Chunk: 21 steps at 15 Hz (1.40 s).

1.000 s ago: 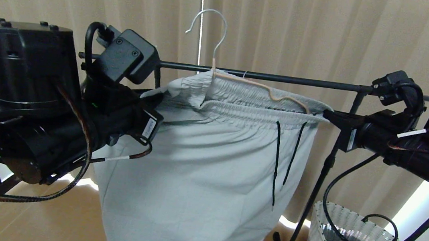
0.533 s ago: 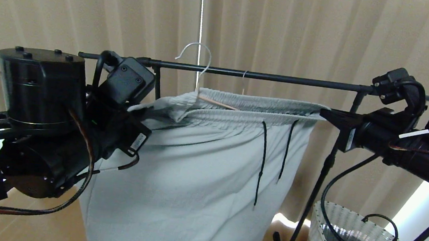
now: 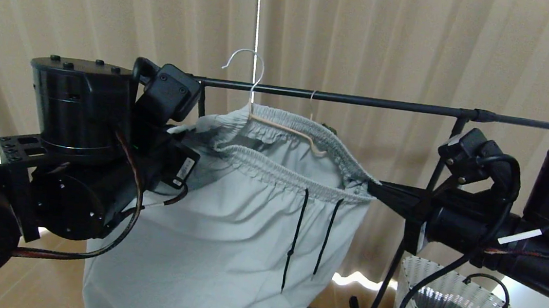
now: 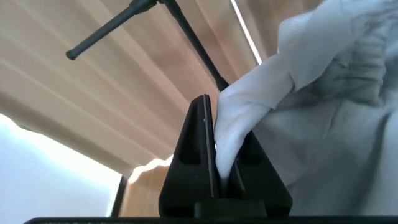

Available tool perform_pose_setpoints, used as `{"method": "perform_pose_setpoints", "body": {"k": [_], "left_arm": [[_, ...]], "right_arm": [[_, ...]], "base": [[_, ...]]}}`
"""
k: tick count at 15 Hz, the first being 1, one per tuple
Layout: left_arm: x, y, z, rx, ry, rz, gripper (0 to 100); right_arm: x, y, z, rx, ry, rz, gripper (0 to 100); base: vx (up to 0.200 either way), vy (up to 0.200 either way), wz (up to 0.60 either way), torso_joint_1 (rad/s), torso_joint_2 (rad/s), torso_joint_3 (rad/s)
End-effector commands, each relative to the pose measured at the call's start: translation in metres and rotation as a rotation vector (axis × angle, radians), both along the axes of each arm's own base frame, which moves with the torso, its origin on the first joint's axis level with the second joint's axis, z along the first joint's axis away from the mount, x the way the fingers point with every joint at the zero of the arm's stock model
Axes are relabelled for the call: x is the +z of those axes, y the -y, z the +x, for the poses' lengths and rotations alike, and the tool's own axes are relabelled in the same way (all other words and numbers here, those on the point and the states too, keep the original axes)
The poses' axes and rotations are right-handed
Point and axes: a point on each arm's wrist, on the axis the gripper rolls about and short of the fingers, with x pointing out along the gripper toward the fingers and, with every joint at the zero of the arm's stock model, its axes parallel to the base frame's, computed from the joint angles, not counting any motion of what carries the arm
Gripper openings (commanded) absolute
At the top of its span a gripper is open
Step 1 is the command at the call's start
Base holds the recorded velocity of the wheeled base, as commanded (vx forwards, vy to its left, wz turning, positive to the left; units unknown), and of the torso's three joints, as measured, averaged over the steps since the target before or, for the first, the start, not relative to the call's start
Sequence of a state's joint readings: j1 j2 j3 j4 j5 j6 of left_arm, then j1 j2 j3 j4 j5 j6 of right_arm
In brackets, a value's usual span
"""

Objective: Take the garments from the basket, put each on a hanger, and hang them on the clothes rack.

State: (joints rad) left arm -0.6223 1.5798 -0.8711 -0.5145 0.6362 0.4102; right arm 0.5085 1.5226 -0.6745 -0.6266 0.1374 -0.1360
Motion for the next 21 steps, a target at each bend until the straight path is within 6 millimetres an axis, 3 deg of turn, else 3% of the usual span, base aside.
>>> {"method": "perform_pose_setpoints", "body": {"k": [1,6,12,21], "left_arm": [[0.000,0.001,0.001,0.000,0.000,-0.008,0],[-0.001,0.006,-0.003,-0.040,-0.004,-0.068,0],[-0.001,0.020,-0.013,-0.239,-0.026,-0.081,0],[-0.004,0.028,-0.023,-0.398,0.077,0.018,0]], "right_arm": [[-0.005,-0.006,-0.006,0.032,-0.017,-0.010,100],[0.004,-0.007,-0.003,0.032,0.032,-0.016,100],[0.034,-0.019,0.018,0.047,0.198,-0.061,100],[0.028,-0.022,0.051,0.030,0.285,-0.216,100]], "base": [[0.000,0.000,0.00,0.000,0.00,0.000],[0.000,0.000,0.00,0.000,0.00,0.000],[0.000,0.000,0.00,0.000,0.00,0.000],[0.000,0.000,0.00,0.000,0.00,0.000]]}}
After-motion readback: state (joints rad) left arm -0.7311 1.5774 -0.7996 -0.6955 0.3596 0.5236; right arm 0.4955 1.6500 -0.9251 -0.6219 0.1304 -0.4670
